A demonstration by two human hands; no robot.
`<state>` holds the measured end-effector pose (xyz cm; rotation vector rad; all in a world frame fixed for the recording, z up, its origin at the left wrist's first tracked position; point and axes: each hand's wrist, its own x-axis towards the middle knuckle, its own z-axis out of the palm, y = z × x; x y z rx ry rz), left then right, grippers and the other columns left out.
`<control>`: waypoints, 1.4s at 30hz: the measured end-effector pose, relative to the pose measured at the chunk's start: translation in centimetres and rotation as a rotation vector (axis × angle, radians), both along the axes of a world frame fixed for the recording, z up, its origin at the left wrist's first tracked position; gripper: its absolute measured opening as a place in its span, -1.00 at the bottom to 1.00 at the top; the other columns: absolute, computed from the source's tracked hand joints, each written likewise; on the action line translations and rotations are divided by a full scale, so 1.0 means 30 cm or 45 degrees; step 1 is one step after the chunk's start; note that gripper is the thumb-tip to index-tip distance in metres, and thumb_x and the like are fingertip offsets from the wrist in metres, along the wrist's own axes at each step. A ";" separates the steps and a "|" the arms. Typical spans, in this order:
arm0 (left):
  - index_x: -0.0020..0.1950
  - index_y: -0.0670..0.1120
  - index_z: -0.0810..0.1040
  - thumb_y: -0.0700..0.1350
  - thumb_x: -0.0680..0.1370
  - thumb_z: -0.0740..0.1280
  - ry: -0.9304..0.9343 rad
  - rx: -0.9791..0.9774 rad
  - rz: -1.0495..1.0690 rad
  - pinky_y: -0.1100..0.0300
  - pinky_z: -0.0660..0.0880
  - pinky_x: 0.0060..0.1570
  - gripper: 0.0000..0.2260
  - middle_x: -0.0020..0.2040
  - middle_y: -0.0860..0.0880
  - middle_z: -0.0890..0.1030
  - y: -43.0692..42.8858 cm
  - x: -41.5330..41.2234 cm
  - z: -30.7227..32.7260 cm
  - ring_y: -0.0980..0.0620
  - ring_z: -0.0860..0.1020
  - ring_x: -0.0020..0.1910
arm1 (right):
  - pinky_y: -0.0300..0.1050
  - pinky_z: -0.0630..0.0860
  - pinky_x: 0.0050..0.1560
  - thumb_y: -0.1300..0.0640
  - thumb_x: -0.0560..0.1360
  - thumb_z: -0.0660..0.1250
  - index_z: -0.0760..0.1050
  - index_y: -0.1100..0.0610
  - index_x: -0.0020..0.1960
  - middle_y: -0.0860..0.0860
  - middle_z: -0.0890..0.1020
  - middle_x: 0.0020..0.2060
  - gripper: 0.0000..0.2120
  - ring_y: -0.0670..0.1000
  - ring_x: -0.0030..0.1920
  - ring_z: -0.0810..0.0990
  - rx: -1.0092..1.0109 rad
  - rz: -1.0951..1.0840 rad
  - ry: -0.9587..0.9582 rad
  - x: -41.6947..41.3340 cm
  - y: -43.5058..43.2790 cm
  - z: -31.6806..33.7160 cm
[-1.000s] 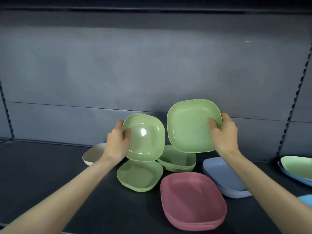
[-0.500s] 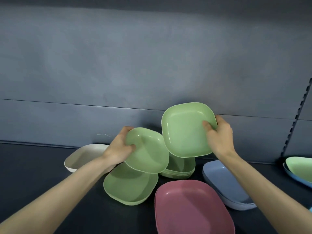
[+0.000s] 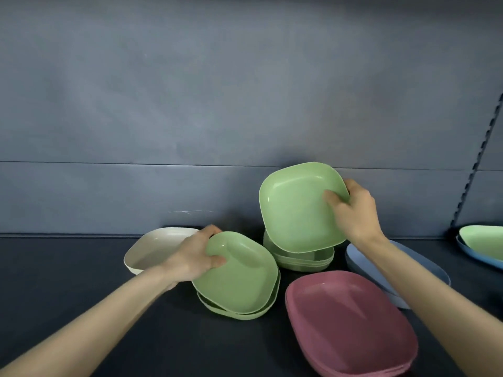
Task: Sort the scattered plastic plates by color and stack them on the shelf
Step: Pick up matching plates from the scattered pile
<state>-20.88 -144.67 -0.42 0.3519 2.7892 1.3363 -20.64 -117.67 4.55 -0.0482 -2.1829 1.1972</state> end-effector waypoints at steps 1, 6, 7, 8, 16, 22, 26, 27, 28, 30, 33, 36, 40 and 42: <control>0.16 -0.06 0.43 -0.20 0.48 0.38 0.023 -0.072 -0.010 0.11 0.50 -0.03 -0.72 0.00 -0.05 0.60 0.006 -0.002 -0.004 -0.04 0.56 0.02 | -0.14 0.32 -0.17 0.22 0.54 0.23 0.48 0.26 0.07 0.11 0.55 -0.13 -0.85 0.15 -0.12 0.45 0.004 -0.019 0.004 0.010 0.003 0.000; 0.38 -0.08 0.26 -0.07 0.50 0.36 0.201 -0.520 -0.001 0.21 0.37 0.02 -0.50 0.24 -0.07 0.45 0.030 -0.001 -0.024 -0.04 0.43 0.22 | -0.14 0.34 -0.12 0.22 0.54 0.25 0.49 0.25 0.13 0.08 0.56 -0.11 -0.81 0.14 -0.07 0.49 -0.023 -0.079 0.012 0.037 0.015 -0.007; 0.40 -0.07 0.24 -0.04 0.49 0.37 0.245 -0.595 -0.003 0.20 0.35 0.13 -0.46 0.27 -0.06 0.40 0.031 -0.005 -0.029 -0.04 0.37 0.29 | -0.14 0.34 -0.11 0.22 0.54 0.25 0.49 0.26 0.13 0.08 0.56 -0.10 -0.80 0.14 -0.07 0.50 -0.025 -0.084 0.012 0.037 0.015 -0.007; 0.41 -0.05 0.23 0.00 0.47 0.38 0.289 -0.679 -0.009 0.17 0.31 0.22 -0.42 0.28 -0.04 0.37 0.031 -0.010 -0.030 -0.03 0.32 0.32 | -0.14 0.35 -0.11 0.22 0.54 0.25 0.48 0.26 0.14 0.09 0.56 -0.10 -0.79 0.14 -0.07 0.49 -0.028 -0.087 0.008 0.036 0.015 -0.007; 0.29 -0.07 0.42 0.03 0.51 0.34 0.196 0.246 -0.287 0.11 0.52 0.13 -0.61 0.07 0.00 0.60 0.154 -0.048 0.060 0.10 0.58 0.04 | -0.15 0.35 -0.11 0.22 0.56 0.22 0.47 0.22 0.16 0.08 0.56 -0.08 -0.80 0.12 -0.05 0.49 -0.033 -0.074 -0.022 -0.006 0.010 0.002; 0.16 -0.18 0.43 -0.19 0.57 0.29 0.166 0.523 -0.213 -0.01 0.63 -0.21 -0.81 -0.03 -0.11 0.64 0.295 -0.124 0.069 -0.08 0.65 -0.19 | -0.05 0.47 -0.11 0.20 0.53 0.24 0.50 0.26 0.08 0.17 0.62 -0.05 -0.81 0.20 -0.02 0.54 0.008 -0.058 -0.174 -0.056 0.040 -0.003; 0.08 -0.15 0.45 -0.23 0.54 0.27 0.314 0.248 -0.080 -0.02 0.59 -0.33 -0.87 -0.12 -0.09 0.64 0.305 -0.186 0.044 -0.08 0.63 -0.45 | -0.13 0.55 -0.29 0.24 0.45 0.34 0.53 0.19 -0.09 0.08 0.64 -0.18 -0.95 0.17 -0.14 0.60 0.119 0.014 -0.343 -0.078 0.099 -0.021; 0.09 -0.12 0.43 -0.24 0.53 0.28 0.326 0.193 -0.076 0.07 0.58 -0.38 -0.85 -0.15 -0.07 0.64 0.309 -0.196 0.040 -0.01 0.61 -0.51 | -0.20 0.55 -0.39 0.25 0.43 0.37 0.49 0.13 -0.06 0.04 0.62 -0.18 -0.89 0.12 -0.18 0.61 0.147 0.047 -0.379 -0.087 0.112 -0.030; 0.10 -0.09 0.41 -0.25 0.51 0.29 0.332 0.141 -0.079 0.16 0.54 -0.47 -0.81 -0.19 -0.07 0.63 0.312 -0.203 0.037 0.06 0.57 -0.57 | -0.22 0.53 -0.46 0.26 0.42 0.39 0.45 0.10 -0.01 0.04 0.60 -0.17 -0.81 0.10 -0.23 0.61 0.173 0.076 -0.419 -0.096 0.123 -0.041; 0.11 -0.05 0.40 -0.26 0.48 0.31 0.327 0.026 -0.082 0.27 0.45 -0.55 -0.75 -0.27 -0.07 0.62 0.316 -0.222 0.030 0.11 0.52 -0.61 | -0.21 0.53 -0.50 0.27 0.39 0.41 0.43 0.10 0.01 0.05 0.60 -0.19 -0.74 0.07 -0.35 0.61 0.245 0.107 -0.504 -0.116 0.138 -0.062; 0.11 -0.06 0.47 -0.23 0.44 0.36 0.309 -0.158 -0.057 0.17 0.54 -0.40 -0.73 -0.29 -0.07 0.64 0.314 -0.254 0.013 0.00 0.58 -0.46 | -0.24 0.52 -0.51 0.25 0.37 0.44 0.49 0.14 -0.01 0.04 0.60 -0.30 -0.77 -0.02 -0.48 0.56 0.360 0.128 -0.592 -0.151 0.151 -0.089; 0.10 -0.10 0.53 -0.16 0.41 0.41 0.284 -0.297 -0.042 0.11 0.54 -0.14 -0.73 -0.17 -0.06 0.62 0.317 -0.275 0.002 -0.10 0.56 -0.21 | -0.27 0.48 -0.46 0.22 0.34 0.46 0.51 0.12 -0.05 0.03 0.58 -0.31 -0.79 -0.12 -0.45 0.56 0.446 0.140 -0.634 -0.182 0.156 -0.106; 0.02 -0.10 0.58 -0.06 0.39 0.43 0.255 -0.486 -0.056 0.14 0.46 -0.12 -0.76 -0.11 -0.04 0.59 0.317 -0.302 -0.021 -0.11 0.57 -0.05 | -0.09 0.53 -0.03 0.07 0.35 0.46 0.56 0.07 0.06 0.05 0.63 -0.09 -0.71 0.08 -0.04 0.60 0.675 0.098 -0.743 -0.210 0.166 -0.127; -0.02 -0.10 0.58 -0.01 0.39 0.43 0.222 -0.592 -0.069 0.13 0.48 -0.11 -0.75 -0.08 -0.03 0.59 0.316 -0.311 -0.030 -0.11 0.56 -0.04 | -0.09 0.49 0.01 0.01 0.39 0.43 0.55 0.07 0.11 0.04 0.61 -0.01 -0.68 0.08 0.02 0.57 0.800 0.108 -0.791 -0.217 0.164 -0.135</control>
